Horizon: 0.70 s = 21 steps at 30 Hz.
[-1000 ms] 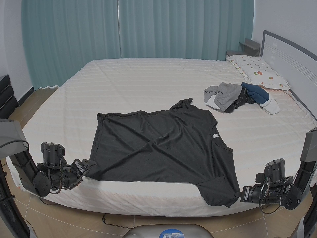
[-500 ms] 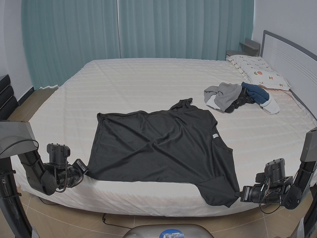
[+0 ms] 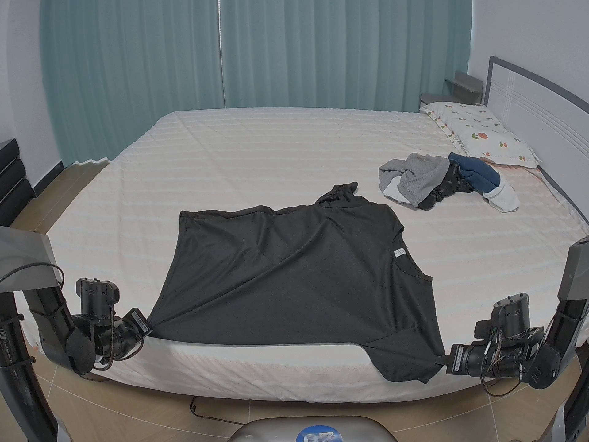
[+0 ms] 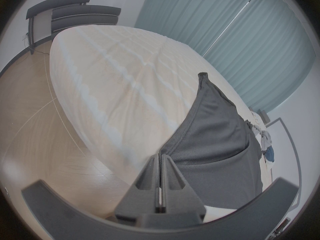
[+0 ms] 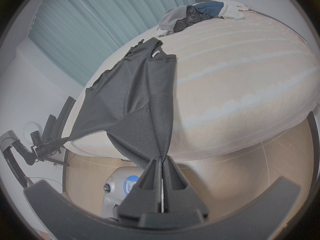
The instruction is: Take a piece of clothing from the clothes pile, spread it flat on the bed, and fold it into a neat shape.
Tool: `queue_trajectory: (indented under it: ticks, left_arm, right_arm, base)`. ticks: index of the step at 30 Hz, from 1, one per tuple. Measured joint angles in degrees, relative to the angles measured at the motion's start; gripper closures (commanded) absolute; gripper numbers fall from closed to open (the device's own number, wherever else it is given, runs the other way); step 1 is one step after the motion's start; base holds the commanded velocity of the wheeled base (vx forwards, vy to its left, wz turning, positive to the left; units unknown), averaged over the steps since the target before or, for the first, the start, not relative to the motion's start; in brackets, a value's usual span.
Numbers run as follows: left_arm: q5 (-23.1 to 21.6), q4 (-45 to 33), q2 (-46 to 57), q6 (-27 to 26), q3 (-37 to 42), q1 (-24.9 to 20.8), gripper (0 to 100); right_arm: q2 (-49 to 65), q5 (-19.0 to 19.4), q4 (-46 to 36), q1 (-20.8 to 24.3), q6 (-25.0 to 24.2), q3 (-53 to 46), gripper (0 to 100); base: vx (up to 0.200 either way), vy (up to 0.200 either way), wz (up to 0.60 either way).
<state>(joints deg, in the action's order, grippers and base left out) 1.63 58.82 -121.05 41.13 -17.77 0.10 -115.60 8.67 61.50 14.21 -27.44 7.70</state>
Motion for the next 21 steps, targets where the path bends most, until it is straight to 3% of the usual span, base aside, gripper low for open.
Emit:
queue_trajectory:
  ticks: [19,20,21]
  left_arm:
    - [1.6,-0.1,0.6,-3.4,2.8,0.2,100]
    - [1.4,0.1,0.6,-3.3,3.0,0.1,0]
    - [1.3,0.2,0.6,-3.2,3.1,0.1,0]
  right_arm:
    - [-1.5,0.4,0.4,0.2,-0.4,0.6,100]
    - [-1.5,0.4,0.4,0.2,-0.4,0.6,0]
    - [-1.6,0.4,0.4,0.2,-0.5,0.6,0]
  base:
    - [0.000,0.000,0.00]
    - [0.000,0.000,0.00]
    - [0.000,0.000,0.00]
